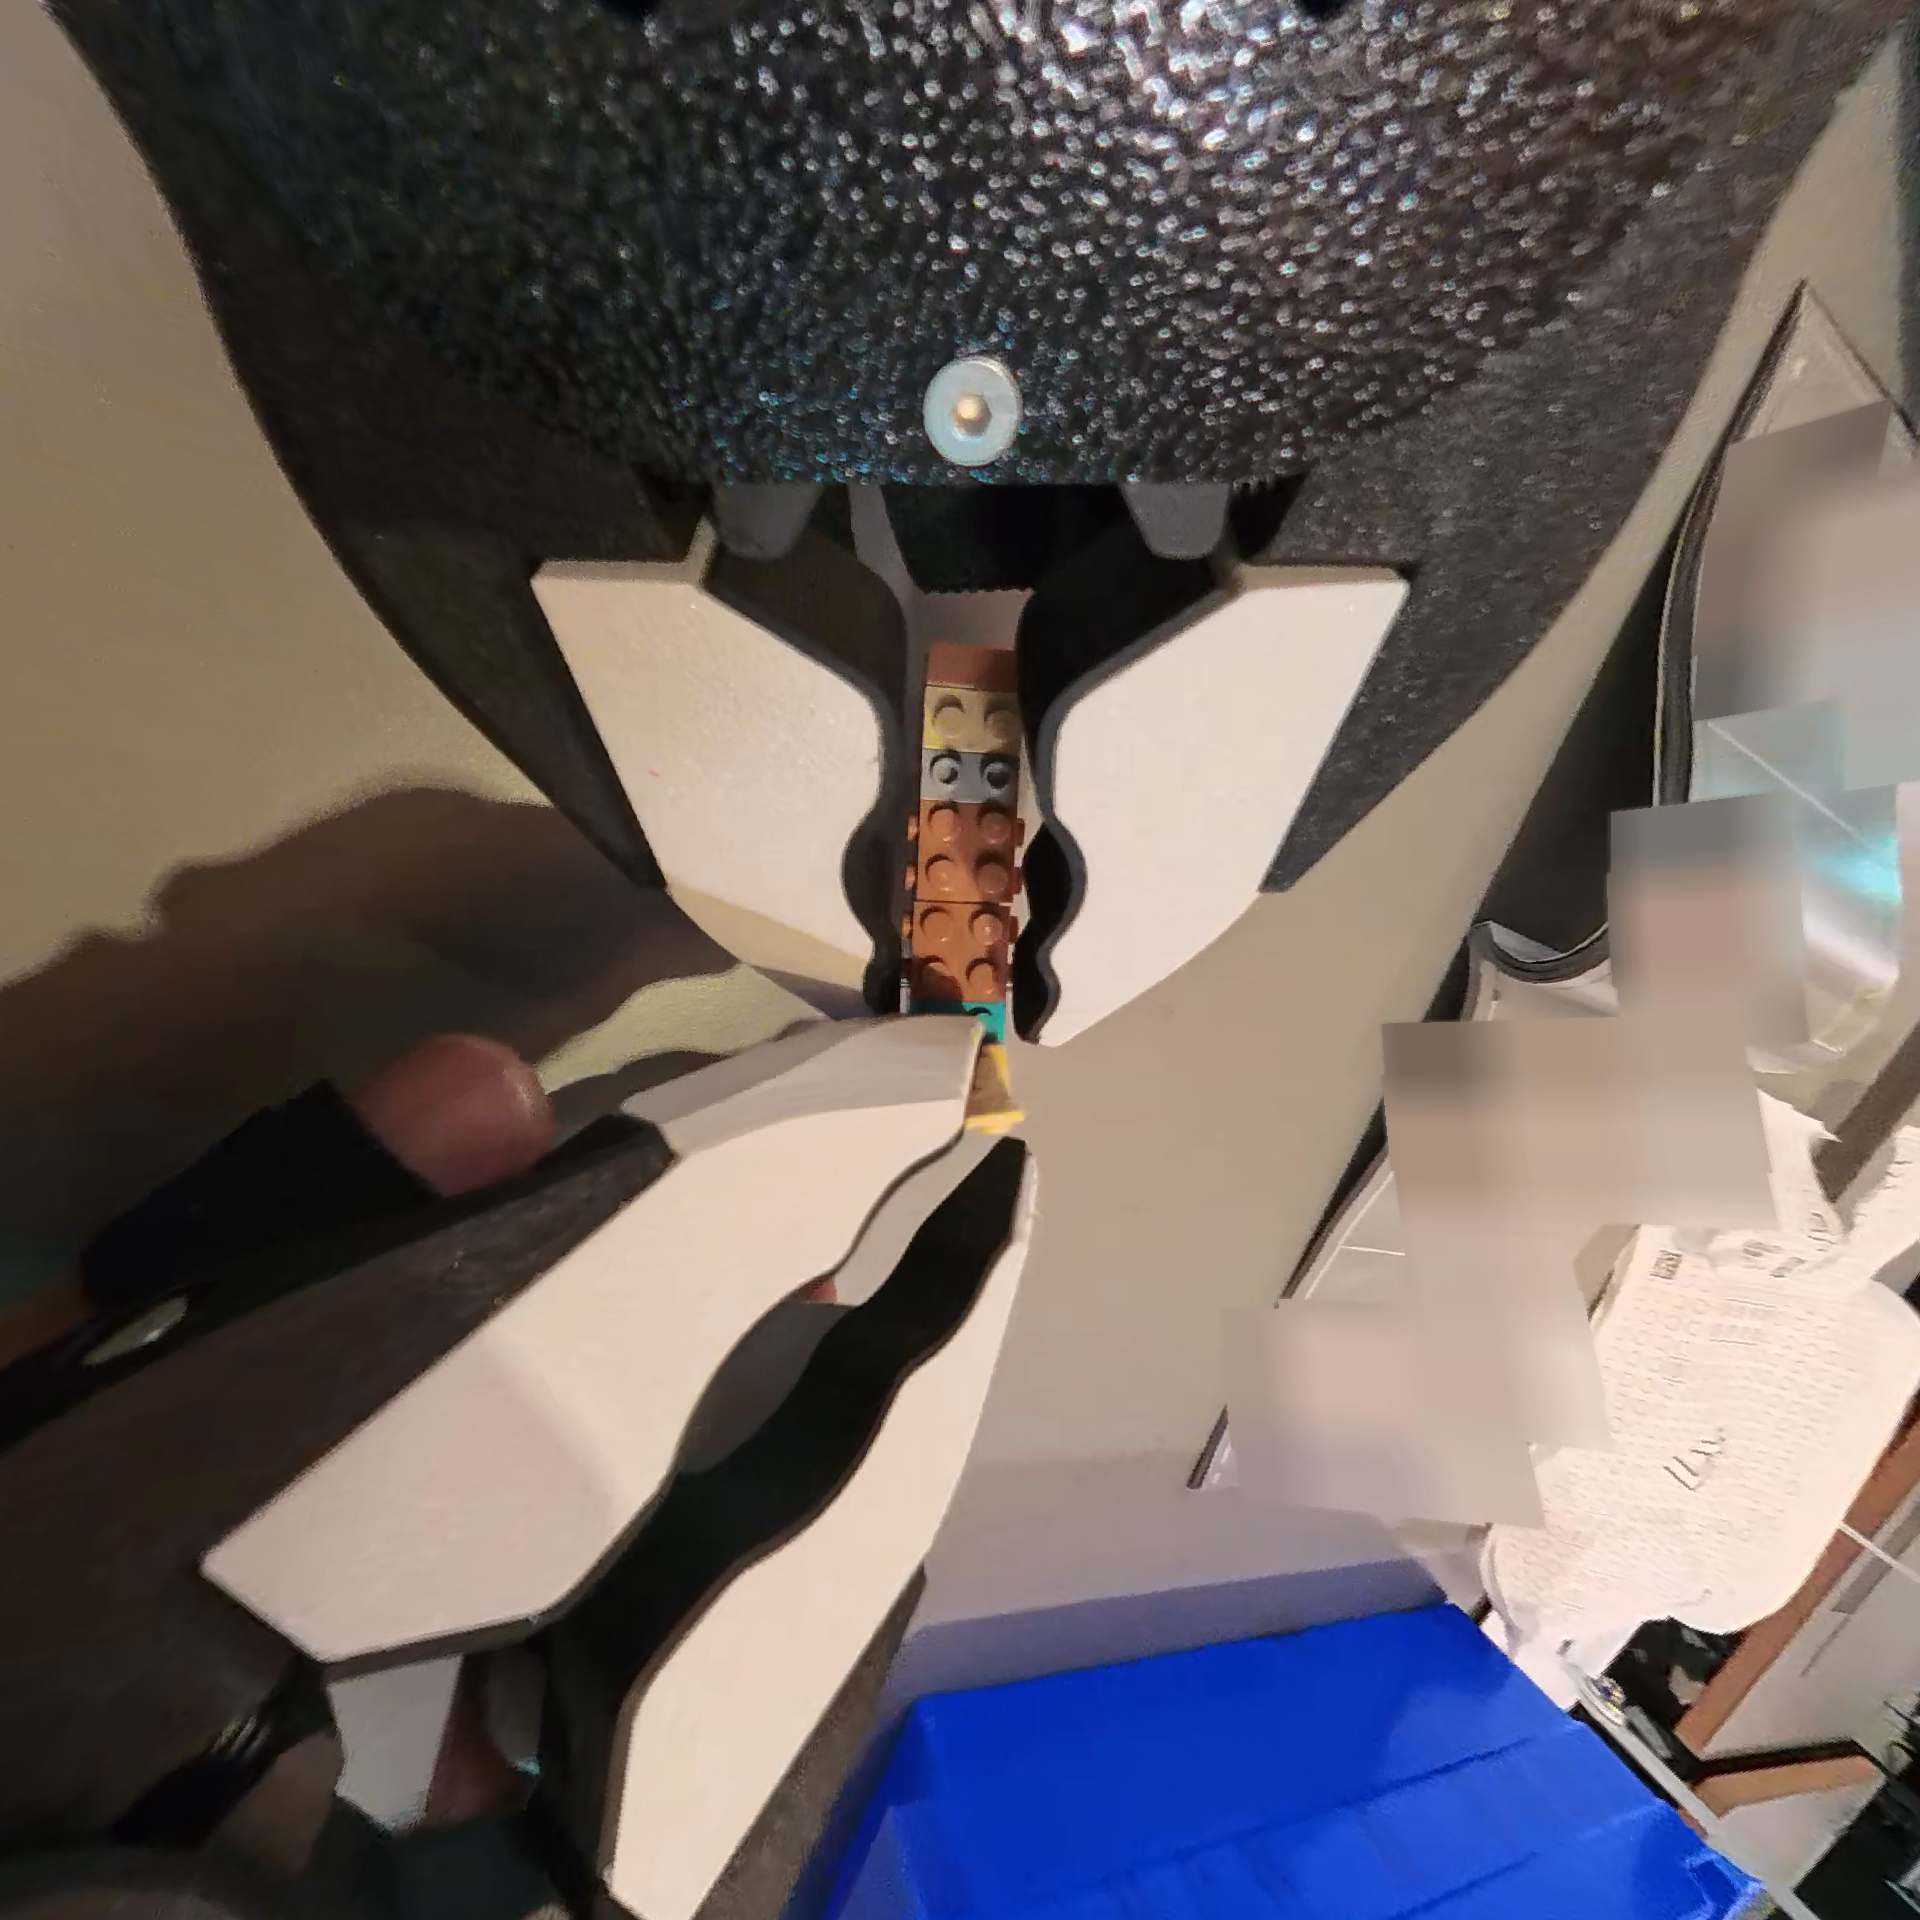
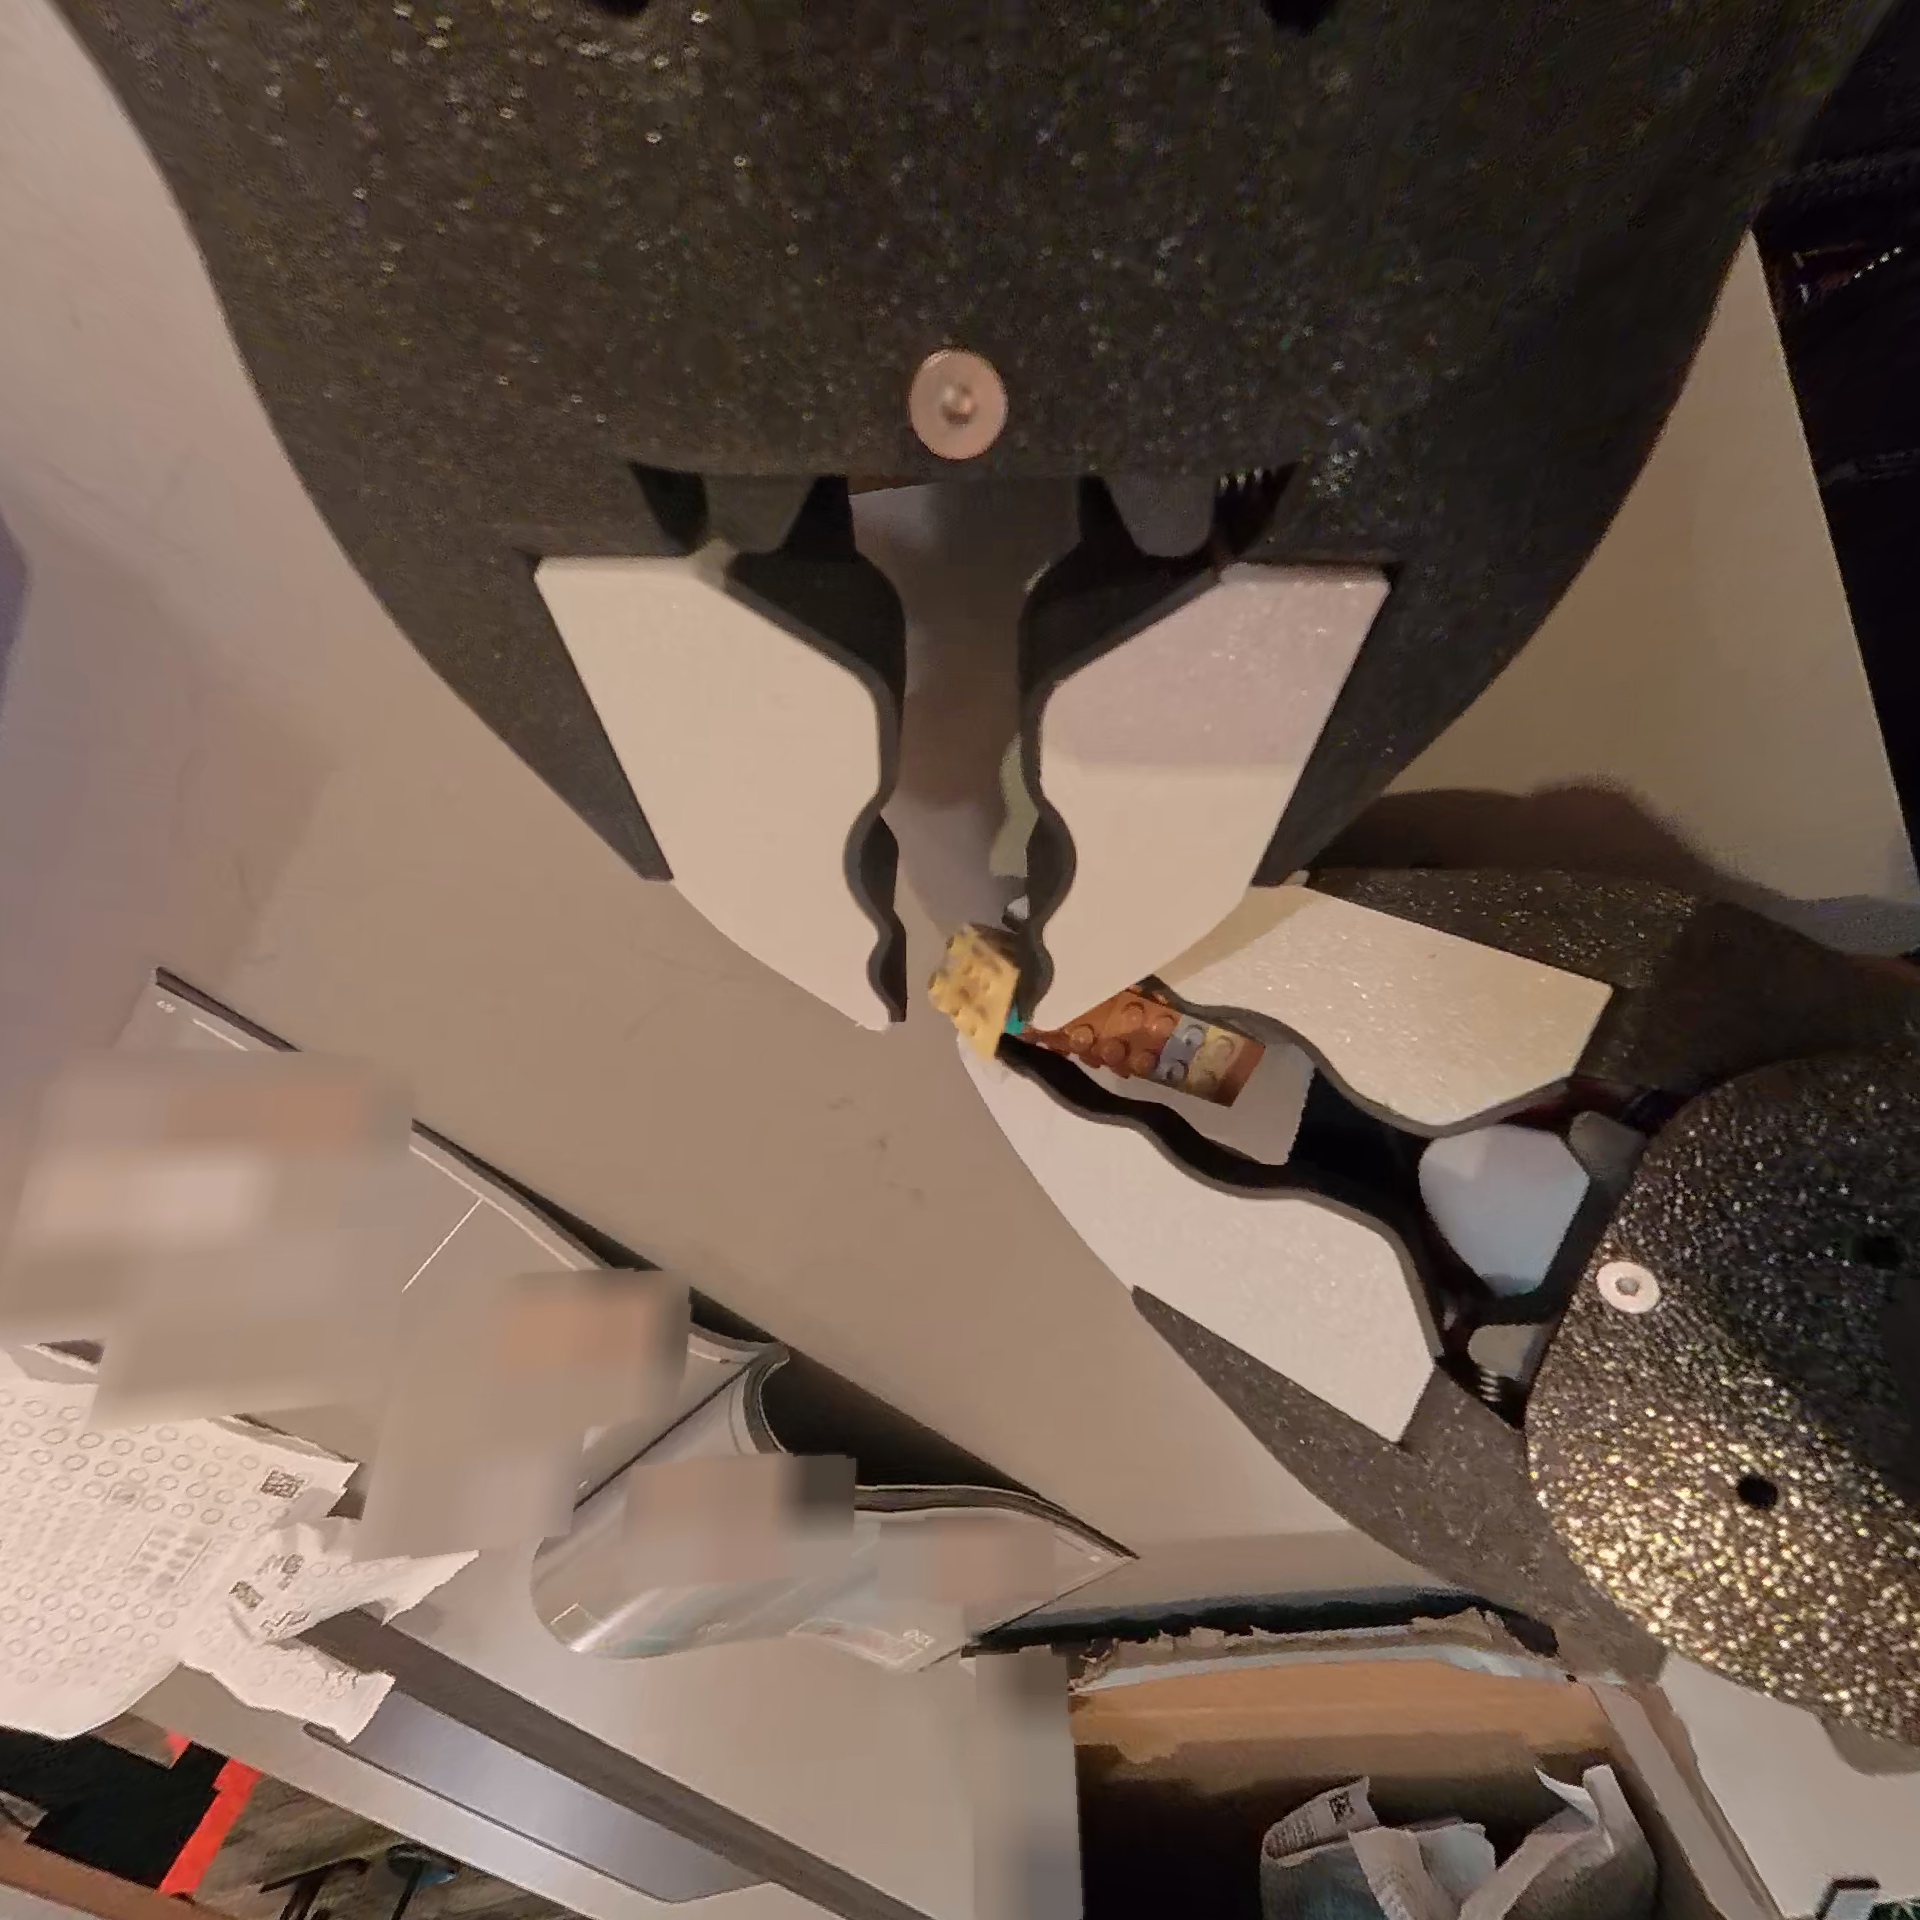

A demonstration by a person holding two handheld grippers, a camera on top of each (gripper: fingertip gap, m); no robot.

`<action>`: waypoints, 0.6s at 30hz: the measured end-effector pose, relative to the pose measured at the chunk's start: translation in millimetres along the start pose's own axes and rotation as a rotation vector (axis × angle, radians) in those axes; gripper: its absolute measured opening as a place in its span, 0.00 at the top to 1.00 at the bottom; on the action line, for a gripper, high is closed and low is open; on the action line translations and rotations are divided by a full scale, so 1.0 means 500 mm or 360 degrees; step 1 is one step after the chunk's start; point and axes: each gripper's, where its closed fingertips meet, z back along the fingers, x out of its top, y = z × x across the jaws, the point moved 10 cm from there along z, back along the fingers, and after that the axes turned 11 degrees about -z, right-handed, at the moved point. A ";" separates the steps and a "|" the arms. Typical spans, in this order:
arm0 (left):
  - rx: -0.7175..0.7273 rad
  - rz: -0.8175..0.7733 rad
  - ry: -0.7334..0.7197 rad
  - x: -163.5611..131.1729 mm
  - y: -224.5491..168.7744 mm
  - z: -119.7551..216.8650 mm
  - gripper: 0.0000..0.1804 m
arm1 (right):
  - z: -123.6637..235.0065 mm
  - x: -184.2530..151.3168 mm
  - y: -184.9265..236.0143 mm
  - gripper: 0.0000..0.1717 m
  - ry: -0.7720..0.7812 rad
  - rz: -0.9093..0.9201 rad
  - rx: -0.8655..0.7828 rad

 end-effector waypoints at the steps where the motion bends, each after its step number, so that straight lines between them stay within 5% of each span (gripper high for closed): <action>1: -0.0021 0.0012 -0.0007 0.000 0.001 0.000 0.89 | 0.000 0.000 0.000 0.88 -0.0001 -0.0002 0.0010; 12: -0.0303 0.0065 -0.0053 -0.002 0.014 0.005 0.89 | 0.011 0.000 -0.006 0.81 -0.0014 0.0036 0.0143; 18: -0.0486 0.0083 -0.0087 -0.002 0.035 0.012 0.89 | 0.039 0.010 -0.004 0.73 -0.0098 0.0387 0.0265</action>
